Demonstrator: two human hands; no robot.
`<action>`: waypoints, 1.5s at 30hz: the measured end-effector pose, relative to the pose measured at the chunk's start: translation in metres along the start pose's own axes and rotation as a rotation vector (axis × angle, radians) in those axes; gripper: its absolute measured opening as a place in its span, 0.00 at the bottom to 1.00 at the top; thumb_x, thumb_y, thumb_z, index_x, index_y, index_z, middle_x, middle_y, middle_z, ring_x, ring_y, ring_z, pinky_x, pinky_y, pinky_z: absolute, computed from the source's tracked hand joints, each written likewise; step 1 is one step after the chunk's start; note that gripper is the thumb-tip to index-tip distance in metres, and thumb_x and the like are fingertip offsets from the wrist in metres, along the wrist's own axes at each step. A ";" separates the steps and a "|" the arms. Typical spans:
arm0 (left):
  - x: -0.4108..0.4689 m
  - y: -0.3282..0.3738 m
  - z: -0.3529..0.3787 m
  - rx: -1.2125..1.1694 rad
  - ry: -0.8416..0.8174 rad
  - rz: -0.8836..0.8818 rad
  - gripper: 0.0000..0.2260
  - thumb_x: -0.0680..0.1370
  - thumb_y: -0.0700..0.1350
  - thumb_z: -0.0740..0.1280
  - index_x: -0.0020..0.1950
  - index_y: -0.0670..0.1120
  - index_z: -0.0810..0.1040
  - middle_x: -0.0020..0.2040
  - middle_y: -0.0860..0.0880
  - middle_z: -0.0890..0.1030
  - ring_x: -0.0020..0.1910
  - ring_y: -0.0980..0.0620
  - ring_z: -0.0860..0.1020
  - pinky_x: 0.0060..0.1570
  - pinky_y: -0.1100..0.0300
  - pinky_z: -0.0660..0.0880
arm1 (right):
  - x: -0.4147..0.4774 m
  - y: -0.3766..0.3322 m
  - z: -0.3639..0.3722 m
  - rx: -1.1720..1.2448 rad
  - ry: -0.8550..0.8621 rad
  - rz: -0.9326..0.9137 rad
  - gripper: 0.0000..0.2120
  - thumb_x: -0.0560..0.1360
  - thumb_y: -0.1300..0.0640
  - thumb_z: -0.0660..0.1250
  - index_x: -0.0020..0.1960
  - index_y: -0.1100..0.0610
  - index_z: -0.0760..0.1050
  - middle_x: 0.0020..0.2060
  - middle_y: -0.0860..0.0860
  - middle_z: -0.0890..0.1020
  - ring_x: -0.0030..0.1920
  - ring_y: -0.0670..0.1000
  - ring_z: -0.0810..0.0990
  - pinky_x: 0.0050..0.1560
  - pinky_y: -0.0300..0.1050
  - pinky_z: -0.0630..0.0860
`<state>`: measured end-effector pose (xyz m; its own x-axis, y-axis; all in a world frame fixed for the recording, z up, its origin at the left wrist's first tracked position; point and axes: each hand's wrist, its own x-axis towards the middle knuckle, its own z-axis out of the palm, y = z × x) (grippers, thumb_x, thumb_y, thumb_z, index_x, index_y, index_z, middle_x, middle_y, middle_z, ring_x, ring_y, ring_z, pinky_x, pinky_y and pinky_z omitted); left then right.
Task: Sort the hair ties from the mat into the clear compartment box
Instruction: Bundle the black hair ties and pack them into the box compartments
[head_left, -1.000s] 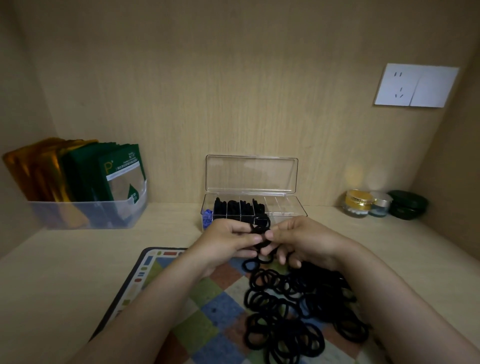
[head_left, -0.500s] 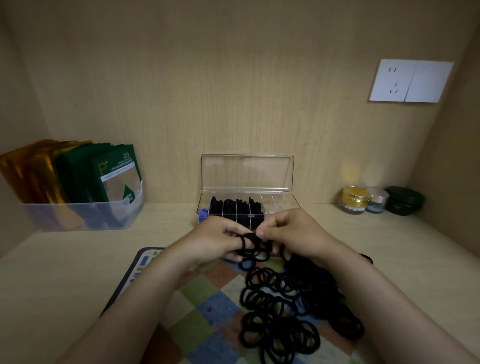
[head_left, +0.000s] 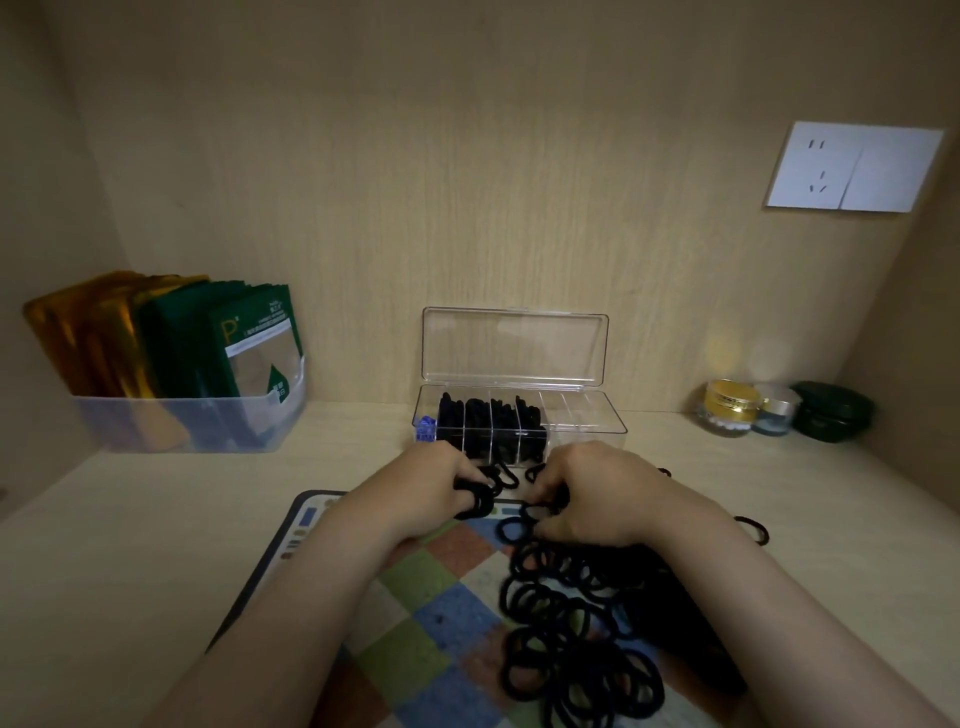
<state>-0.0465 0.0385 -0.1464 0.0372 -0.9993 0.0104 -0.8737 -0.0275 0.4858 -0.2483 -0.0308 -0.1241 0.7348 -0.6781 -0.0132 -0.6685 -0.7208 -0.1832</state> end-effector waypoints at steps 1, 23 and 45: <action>0.001 0.000 0.001 0.019 0.021 -0.003 0.13 0.78 0.43 0.69 0.63 0.51 0.82 0.61 0.52 0.82 0.58 0.54 0.79 0.56 0.65 0.72 | 0.001 0.000 0.000 -0.039 0.005 -0.002 0.10 0.71 0.45 0.72 0.52 0.42 0.84 0.49 0.40 0.83 0.50 0.44 0.80 0.51 0.44 0.79; 0.011 -0.008 0.003 0.181 0.166 0.065 0.06 0.77 0.44 0.71 0.51 0.53 0.85 0.52 0.54 0.80 0.50 0.53 0.78 0.42 0.58 0.72 | 0.034 -0.008 0.021 -0.089 0.175 -0.095 0.08 0.79 0.54 0.65 0.53 0.51 0.82 0.50 0.47 0.76 0.48 0.49 0.78 0.50 0.46 0.78; -0.008 -0.013 -0.028 -0.631 0.037 -0.021 0.08 0.80 0.44 0.68 0.55 0.54 0.85 0.53 0.58 0.86 0.55 0.61 0.82 0.57 0.65 0.74 | 0.014 -0.008 0.011 0.192 0.033 -0.081 0.10 0.75 0.60 0.67 0.43 0.45 0.80 0.44 0.42 0.82 0.47 0.42 0.81 0.51 0.40 0.78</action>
<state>-0.0221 0.0479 -0.1281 0.0775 -0.9968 0.0202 -0.4187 -0.0141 0.9080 -0.2312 -0.0327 -0.1332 0.7792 -0.6254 0.0413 -0.5706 -0.7351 -0.3661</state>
